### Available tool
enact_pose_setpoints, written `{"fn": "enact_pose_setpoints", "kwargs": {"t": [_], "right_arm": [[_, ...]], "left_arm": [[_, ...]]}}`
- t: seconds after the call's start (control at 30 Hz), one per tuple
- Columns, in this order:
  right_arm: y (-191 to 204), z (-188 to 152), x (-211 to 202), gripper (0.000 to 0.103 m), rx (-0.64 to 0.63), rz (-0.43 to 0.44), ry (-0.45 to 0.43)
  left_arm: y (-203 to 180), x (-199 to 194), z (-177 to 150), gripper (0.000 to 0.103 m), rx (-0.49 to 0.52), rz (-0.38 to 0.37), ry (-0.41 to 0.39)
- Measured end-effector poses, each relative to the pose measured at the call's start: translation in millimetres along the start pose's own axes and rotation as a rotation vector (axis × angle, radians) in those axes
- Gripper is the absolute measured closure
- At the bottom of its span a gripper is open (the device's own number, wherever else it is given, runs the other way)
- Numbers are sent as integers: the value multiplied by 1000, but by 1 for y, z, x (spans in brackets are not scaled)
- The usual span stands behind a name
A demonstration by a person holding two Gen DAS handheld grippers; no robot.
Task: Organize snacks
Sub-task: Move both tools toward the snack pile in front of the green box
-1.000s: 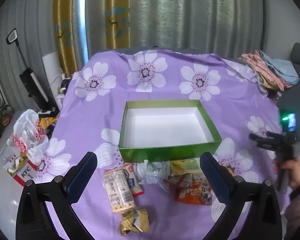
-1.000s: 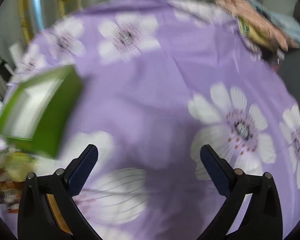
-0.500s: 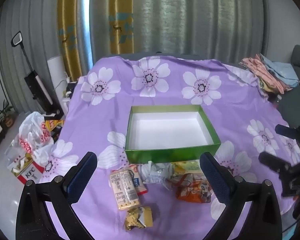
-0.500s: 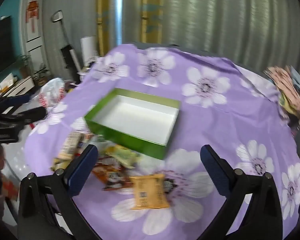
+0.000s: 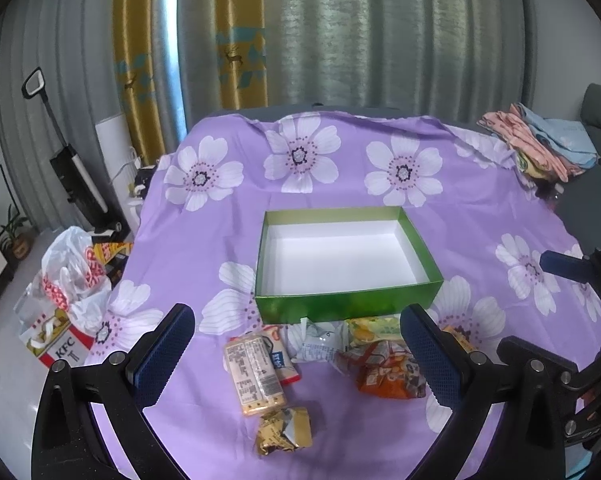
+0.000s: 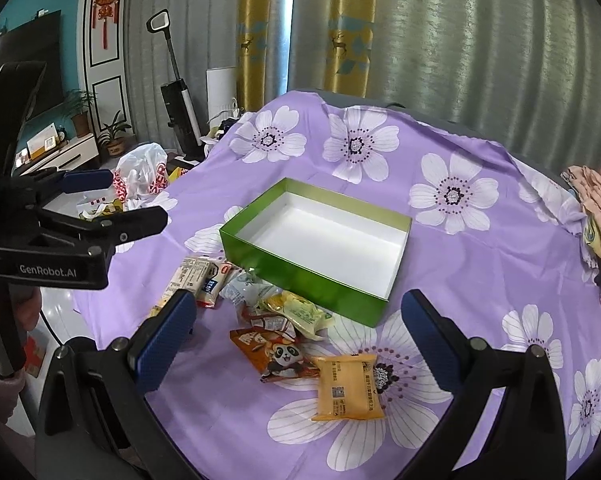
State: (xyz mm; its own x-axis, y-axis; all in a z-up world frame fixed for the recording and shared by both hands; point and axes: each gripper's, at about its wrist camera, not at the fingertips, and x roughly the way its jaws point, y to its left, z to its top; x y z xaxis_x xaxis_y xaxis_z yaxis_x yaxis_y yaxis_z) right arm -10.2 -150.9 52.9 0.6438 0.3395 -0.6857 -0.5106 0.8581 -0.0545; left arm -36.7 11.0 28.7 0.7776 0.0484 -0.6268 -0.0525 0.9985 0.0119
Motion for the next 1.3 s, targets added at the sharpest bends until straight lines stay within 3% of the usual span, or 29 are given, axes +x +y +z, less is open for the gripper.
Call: {"fn": "enact_pose_setpoints", "kwargs": {"t": [1.3], "right_arm": [[-7,-8,1,0,20,18,30]], "left_arm": [[-11,16,-4,1,11,-23,38]]}}
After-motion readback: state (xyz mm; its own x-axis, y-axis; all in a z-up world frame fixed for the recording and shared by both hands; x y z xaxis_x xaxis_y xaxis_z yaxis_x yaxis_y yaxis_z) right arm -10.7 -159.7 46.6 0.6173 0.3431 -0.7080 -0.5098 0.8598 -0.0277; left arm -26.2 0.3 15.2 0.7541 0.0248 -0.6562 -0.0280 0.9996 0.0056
